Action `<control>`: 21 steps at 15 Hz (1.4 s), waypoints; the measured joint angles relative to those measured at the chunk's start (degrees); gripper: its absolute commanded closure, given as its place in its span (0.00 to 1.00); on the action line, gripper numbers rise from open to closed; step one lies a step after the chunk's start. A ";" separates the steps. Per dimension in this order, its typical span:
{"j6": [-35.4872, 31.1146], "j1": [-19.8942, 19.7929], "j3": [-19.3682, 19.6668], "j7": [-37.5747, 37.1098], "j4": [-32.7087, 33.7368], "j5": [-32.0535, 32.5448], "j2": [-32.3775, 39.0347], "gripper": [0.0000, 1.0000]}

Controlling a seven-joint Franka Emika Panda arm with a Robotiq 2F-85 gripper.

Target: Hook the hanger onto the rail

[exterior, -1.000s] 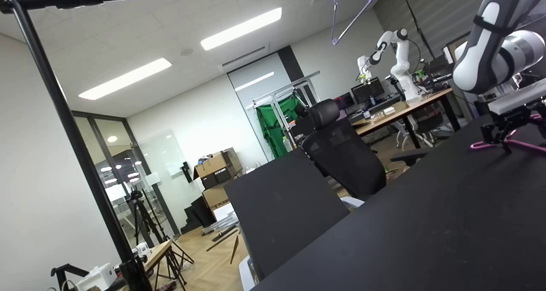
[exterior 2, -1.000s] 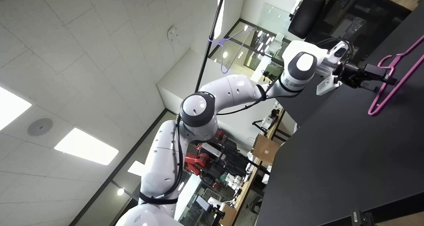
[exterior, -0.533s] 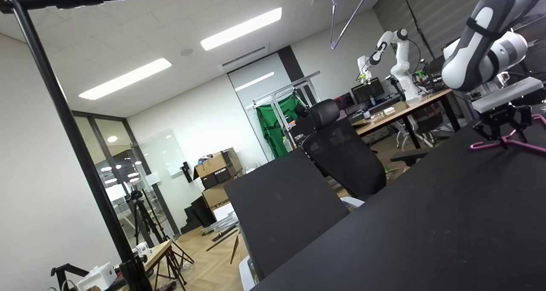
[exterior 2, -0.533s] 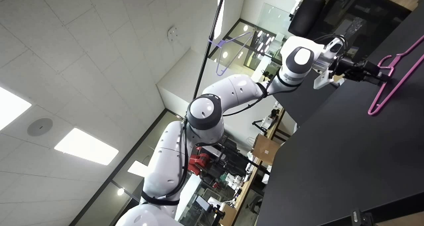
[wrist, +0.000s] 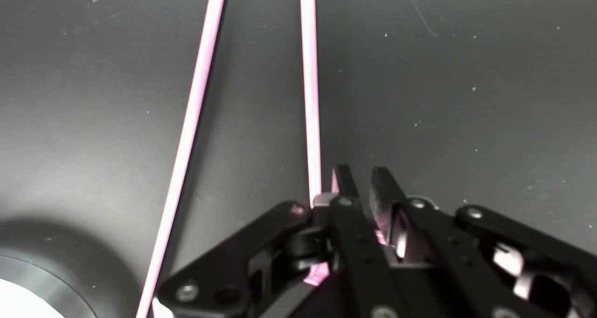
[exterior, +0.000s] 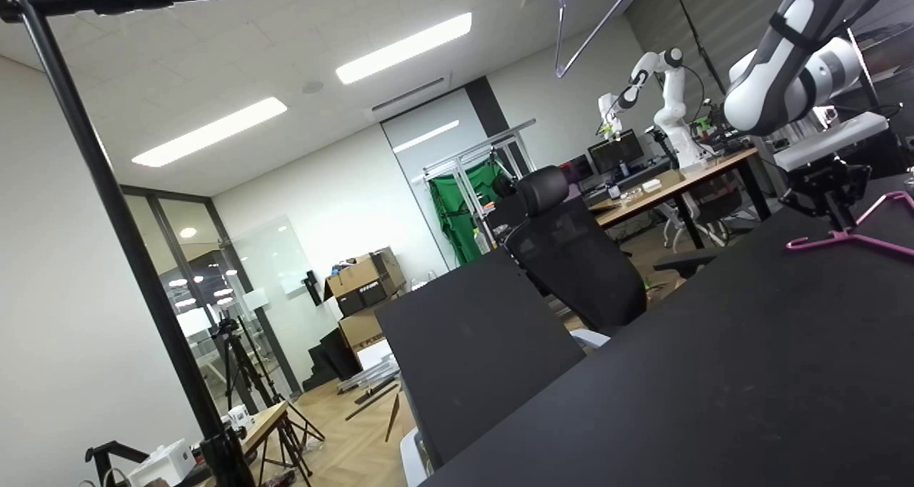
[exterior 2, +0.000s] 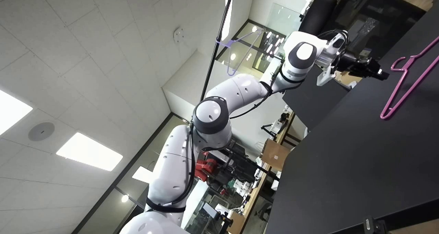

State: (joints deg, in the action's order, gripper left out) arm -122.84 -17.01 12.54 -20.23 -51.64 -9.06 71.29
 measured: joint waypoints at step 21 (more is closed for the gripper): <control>-0.04 -0.67 -0.05 -0.16 0.56 -0.06 3.24 0.88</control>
State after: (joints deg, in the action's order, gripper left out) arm -122.88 -17.68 12.49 -20.38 -51.08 -9.12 74.53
